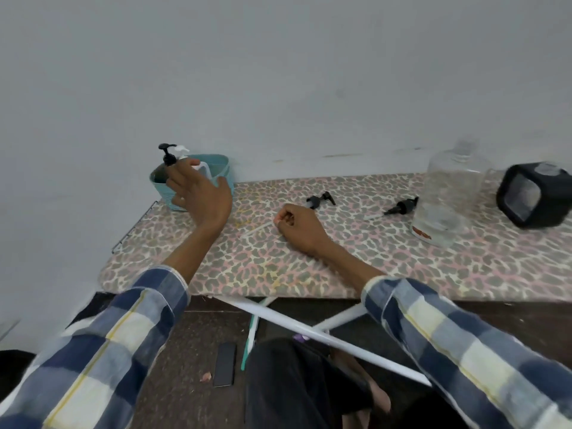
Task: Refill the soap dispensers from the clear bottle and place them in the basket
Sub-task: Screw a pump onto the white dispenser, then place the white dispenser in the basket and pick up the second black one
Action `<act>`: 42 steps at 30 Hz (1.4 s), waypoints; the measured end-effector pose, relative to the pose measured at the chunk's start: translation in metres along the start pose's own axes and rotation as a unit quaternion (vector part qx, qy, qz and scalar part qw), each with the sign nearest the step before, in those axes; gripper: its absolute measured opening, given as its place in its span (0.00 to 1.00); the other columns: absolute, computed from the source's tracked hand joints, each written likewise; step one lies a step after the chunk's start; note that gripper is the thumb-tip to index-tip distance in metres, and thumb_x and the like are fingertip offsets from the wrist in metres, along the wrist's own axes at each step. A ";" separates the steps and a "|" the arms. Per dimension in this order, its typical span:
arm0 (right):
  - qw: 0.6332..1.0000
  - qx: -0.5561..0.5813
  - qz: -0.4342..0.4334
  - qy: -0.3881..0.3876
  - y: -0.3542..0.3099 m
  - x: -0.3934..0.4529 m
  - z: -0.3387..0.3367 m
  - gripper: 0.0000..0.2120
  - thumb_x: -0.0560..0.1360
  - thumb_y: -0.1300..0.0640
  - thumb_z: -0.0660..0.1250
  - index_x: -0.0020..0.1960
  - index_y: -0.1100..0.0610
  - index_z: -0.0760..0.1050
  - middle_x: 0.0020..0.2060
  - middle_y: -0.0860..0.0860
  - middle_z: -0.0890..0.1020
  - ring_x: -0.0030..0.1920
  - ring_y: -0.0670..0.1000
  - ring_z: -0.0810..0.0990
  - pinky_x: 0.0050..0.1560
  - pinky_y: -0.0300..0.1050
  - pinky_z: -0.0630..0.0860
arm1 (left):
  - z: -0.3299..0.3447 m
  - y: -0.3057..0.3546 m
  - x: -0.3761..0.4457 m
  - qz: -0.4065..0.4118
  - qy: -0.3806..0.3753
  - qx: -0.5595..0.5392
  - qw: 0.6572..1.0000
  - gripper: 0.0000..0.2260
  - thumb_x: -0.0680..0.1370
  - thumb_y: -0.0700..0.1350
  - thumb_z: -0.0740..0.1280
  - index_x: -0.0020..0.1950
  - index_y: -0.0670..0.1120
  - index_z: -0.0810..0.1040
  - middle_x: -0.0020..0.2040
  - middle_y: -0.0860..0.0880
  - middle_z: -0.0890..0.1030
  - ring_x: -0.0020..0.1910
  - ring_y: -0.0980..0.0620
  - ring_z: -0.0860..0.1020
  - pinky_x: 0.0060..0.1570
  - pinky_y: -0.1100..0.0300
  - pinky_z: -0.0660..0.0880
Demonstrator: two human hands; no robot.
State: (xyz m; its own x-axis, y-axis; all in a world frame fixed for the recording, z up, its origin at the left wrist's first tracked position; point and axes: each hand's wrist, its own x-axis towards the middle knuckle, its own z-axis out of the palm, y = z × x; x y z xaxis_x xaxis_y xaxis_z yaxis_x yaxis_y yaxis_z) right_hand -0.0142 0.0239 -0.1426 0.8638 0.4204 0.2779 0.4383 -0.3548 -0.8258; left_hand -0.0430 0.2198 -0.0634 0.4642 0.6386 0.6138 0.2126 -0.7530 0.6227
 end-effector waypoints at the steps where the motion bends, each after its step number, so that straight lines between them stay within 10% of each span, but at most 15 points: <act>1: 1.000 -0.014 -0.011 -0.010 -0.003 -0.003 -0.004 0.04 0.80 0.62 0.67 0.50 0.55 0.80 0.42 0.47 0.82 0.41 0.44 0.79 0.44 0.41 0.75 | -0.003 0.009 -0.011 0.018 -0.011 -0.009 1.000 0.22 0.76 0.44 0.72 0.67 0.43 0.69 0.70 0.41 0.69 0.72 0.38 0.67 0.61 0.38 0.70; 11: 0.975 -0.171 -0.137 0.030 -0.020 -0.055 -0.090 0.07 0.80 0.64 0.65 0.57 0.58 0.77 0.54 0.53 0.78 0.50 0.52 0.77 0.52 0.51 0.78 | -0.007 0.082 -0.094 0.108 -0.114 -0.116 0.981 0.16 0.77 0.37 0.68 0.64 0.42 0.70 0.65 0.41 0.72 0.66 0.39 0.71 0.59 0.41 0.69; 20: 0.927 -0.244 -0.185 0.216 -0.022 -0.116 -0.181 0.08 0.78 0.68 0.64 0.55 0.58 0.75 0.50 0.52 0.77 0.46 0.48 0.71 0.44 0.50 0.74 | 0.008 0.131 -0.151 0.176 -0.217 -0.150 0.948 0.15 0.77 0.40 0.68 0.63 0.44 0.71 0.64 0.44 0.72 0.63 0.42 0.71 0.57 0.48 0.69; 34: 0.871 -0.198 -0.070 0.445 0.035 -0.169 -0.296 0.05 0.81 0.63 0.62 0.57 0.58 0.71 0.47 0.49 0.73 0.42 0.52 0.73 0.35 0.55 0.74 | 0.027 0.212 -0.204 0.267 -0.302 -0.130 0.906 0.17 0.85 0.56 0.65 0.65 0.45 0.71 0.63 0.46 0.74 0.64 0.44 0.74 0.60 0.44 0.74; 42: 0.829 -0.247 0.162 0.475 0.095 -0.158 -0.342 0.32 0.73 0.45 0.77 0.66 0.60 0.68 0.63 0.58 0.72 0.61 0.61 0.72 0.55 0.55 0.76 | 0.026 0.238 -0.220 0.247 -0.310 -0.122 0.910 0.19 0.84 0.57 0.65 0.66 0.45 0.70 0.64 0.47 0.75 0.61 0.46 0.76 0.59 0.43 0.77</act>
State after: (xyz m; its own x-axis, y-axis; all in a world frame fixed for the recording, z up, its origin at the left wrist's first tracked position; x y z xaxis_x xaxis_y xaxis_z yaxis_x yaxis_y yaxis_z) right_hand -0.0236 -0.3620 -0.0971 0.6593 -0.5280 0.5353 -0.0101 -0.7182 -0.6958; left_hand -0.0723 -0.1041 -0.0632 0.8633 -0.0370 0.5034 -0.3157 -0.8177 0.4814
